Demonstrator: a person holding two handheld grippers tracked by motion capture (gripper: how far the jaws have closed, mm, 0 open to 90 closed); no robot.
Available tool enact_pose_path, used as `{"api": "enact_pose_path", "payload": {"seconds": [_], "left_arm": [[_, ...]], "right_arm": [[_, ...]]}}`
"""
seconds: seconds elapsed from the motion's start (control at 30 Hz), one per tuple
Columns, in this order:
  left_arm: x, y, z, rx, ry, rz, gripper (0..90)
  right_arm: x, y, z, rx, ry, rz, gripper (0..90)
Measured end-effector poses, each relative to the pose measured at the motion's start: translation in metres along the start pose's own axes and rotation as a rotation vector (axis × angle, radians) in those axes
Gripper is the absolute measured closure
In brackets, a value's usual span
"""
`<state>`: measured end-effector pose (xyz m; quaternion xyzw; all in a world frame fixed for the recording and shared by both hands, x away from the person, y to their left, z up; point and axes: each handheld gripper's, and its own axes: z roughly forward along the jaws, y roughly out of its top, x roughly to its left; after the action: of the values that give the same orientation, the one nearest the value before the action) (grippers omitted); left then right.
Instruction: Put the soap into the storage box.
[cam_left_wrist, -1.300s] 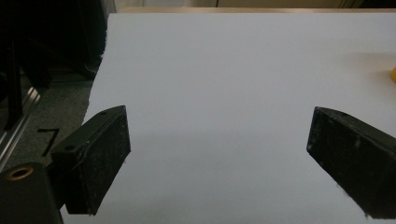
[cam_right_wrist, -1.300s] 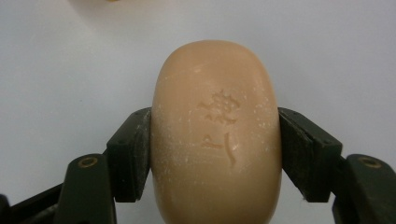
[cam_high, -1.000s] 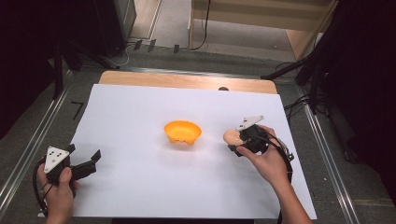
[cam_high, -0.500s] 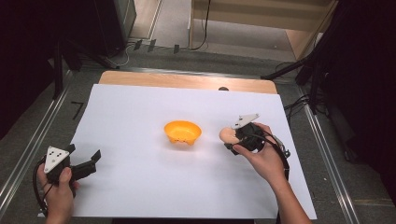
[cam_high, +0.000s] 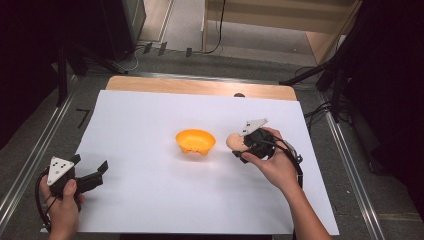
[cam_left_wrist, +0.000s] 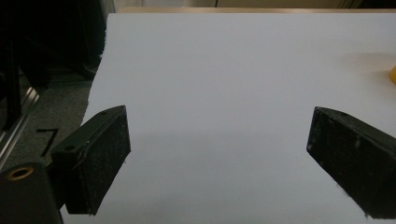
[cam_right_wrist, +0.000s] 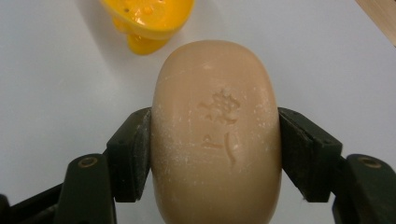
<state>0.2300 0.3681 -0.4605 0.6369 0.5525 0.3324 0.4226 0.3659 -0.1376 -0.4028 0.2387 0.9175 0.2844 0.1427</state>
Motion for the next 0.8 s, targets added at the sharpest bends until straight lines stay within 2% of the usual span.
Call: {"api": "enact_pose_path", "payload": {"seconds": [0.3, 0.8], "left_arm": [[0.000, 0.000, 0.000, 0.000, -0.002, 0.000, 6.8], [0.000, 0.000, 0.000, -0.002, -0.004, -0.002, 6.8]], "right_arm": [[0.004, 0.015, 0.004, -0.010, 0.021, -0.061, 33.1], [0.007, 0.038, 0.010, -0.019, 0.040, -0.107, 33.1]]}}
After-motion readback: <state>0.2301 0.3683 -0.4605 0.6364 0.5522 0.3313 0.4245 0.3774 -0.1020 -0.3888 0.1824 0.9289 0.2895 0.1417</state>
